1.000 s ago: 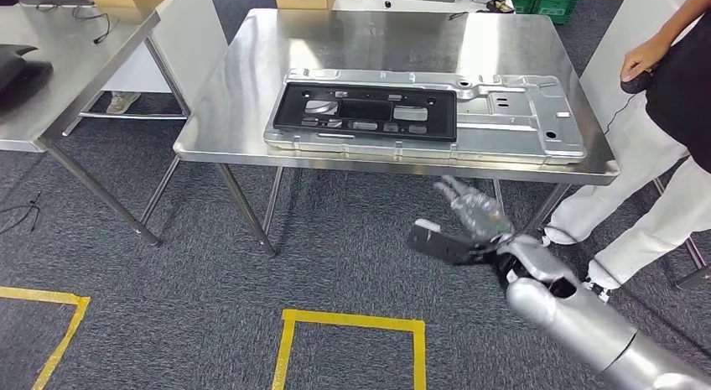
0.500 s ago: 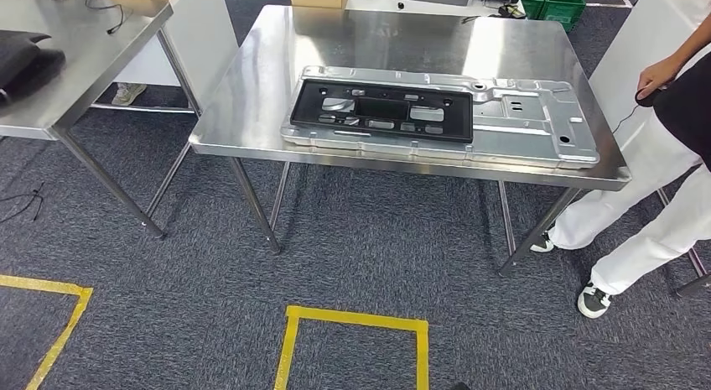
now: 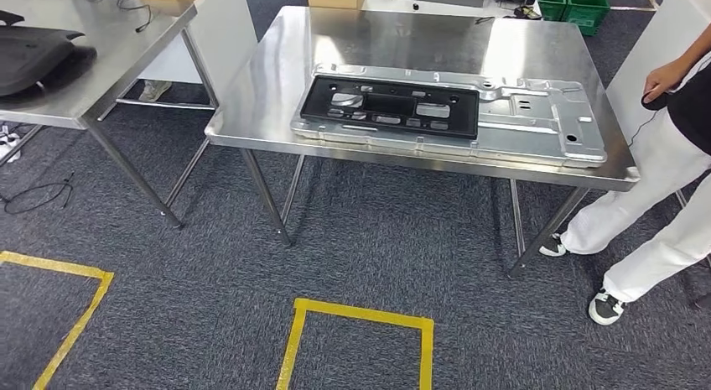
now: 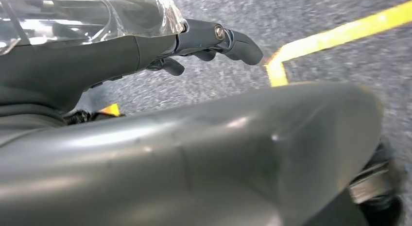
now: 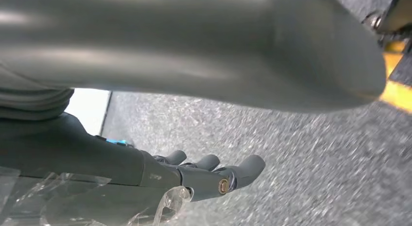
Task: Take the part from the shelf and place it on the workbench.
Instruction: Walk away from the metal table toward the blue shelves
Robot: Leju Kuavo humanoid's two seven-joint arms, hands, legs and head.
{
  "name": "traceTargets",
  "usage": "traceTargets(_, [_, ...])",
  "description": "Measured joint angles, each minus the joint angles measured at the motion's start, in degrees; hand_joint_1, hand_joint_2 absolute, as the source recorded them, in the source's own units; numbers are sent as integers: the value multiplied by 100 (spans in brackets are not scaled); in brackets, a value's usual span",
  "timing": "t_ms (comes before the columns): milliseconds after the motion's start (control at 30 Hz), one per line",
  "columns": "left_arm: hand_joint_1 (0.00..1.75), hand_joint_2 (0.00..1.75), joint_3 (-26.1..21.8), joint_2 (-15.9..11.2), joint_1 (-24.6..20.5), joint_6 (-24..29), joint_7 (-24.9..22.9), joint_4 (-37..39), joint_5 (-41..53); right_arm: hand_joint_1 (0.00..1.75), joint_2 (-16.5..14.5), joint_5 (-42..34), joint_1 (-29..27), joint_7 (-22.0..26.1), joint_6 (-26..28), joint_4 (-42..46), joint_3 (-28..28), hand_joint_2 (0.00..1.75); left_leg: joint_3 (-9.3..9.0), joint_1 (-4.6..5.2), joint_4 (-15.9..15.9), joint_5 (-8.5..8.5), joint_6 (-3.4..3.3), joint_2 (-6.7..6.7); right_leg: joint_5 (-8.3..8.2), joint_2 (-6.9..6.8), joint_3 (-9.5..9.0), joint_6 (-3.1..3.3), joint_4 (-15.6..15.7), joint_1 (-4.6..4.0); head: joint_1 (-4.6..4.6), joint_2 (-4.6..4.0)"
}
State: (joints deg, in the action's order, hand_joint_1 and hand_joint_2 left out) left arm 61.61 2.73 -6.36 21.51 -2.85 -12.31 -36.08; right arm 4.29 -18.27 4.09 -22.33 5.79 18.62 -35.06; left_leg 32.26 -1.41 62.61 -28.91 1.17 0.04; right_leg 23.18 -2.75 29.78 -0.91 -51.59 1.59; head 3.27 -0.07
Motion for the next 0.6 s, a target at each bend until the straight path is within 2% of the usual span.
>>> traceTargets(67, [0, 0, 1, -7, -34, -2, -14, -1, 52, 0, -49, 66, 5, 142, 34, -56, 11, 0, -503, -10, -903, 254, 5, 217, -20, -90, 17, -79, -13, 6, 2, 0])
traceTargets(100, [0, 0, 2, -8, -57, -3, -22, -2, 73, 0, -65, 108, 10, 189, 55, -87, 11, 0, -615, -4, -1126, 304, -22, 284, -21, -133, 13, -126, -19, -1, -3, 0])
traceTargets(133, [0, 0, 3, -8, -73, -3, -37, -2, 87, 0, -87, 142, 20, 226, 77, -118, 11, 0, -632, 16, -1196, 309, -67, 307, -20, -178, 2, -175, -20, -3, -8, 0])
traceTargets(200, [0, 0, 5, -12, -64, 1, -61, -2, 96, 0, -128, 167, 40, 249, 101, -166, 11, 0, -593, 51, -1168, 339, -190, 207, -28, -256, -26, -264, -9, 27, -19, 0])
traceTargets(233, [0, 0, 8, -15, -52, 5, -70, -2, 94, 0, -146, 168, 49, 251, 105, -187, 11, 0, -585, 60, -1169, 365, -246, 160, 19, -223, -16, -299, -52, 50, -19, 0])
traceTargets(267, [0, 0, 10, -21, -44, 14, -71, -2, 93, 0, -158, 167, 52, 250, 111, -210, 11, 0, -572, 61, -1173, 396, -297, 116, 140, -139, 44, -320, -197, 63, -21, 0])
traceTargets(300, [0, 0, 13, -26, -45, 24, -71, -2, 93, 0, -168, 167, 50, 248, 117, -233, 11, 0, -555, 61, -1177, 430, -343, 72, 342, -21, 169, -327, -486, 65, -24, 0])
traceTargets(367, [0, 0, 23, -32, -53, 40, -68, -2, 105, 0, -174, 166, 40, 241, 133, -283, 11, 0, -502, 86, -1170, 466, -396, -29, 829, 179, 551, -306, -1376, 37, -28, 0])
traceTargets(400, [0, 0, 29, -32, -53, 45, -66, -2, 114, 0, -178, 165, 35, 239, 139, -306, 11, 0, -483, 104, -1168, 476, -411, -89, 972, 213, 711, -289, -1747, 17, -30, 0])
traceTargets(433, [0, 0, 35, -33, -50, 52, -65, -2, 122, 0, -182, 164, 30, 238, 143, -328, 11, 0, -473, 122, -1165, 481, -418, -158, 995, 229, 777, -266, -1915, -3, -30, 0])
traceTargets(467, [0, 0, 39, -36, -46, 62, -64, -1, 128, 0, -187, 164, 26, 243, 146, -342, 11, 0, -473, 138, -1163, 483, -421, -229, 894, 243, 723, -235, -1824, -20, -30, 0])
traceTargets(500, [0, 0, 41, -38, -45, 77, -63, -1, 132, 0, -192, 163, 22, 250, 148, -351, 11, 0, -483, 149, -1162, 483, -421, -304, 697, 294, 555, -195, -1491, -34, -30, 0])
traceTargets(567, [0, 0, 43, -40, -58, 102, -59, -2, 141, 0, -198, 163, 19, 265, 155, -371, 11, 0, -492, 170, -1152, 479, -410, -444, 299, 579, 126, -102, -595, -48, -30, 0])
traceTargets(600, [0, 0, 43, -39, -70, 112, -57, -2, 145, 0, -201, 163, 19, 272, 159, -385, 11, 0, -482, 173, -1144, 480, -393, -507, 192, 704, -19, -75, -276, -53, -31, 0])
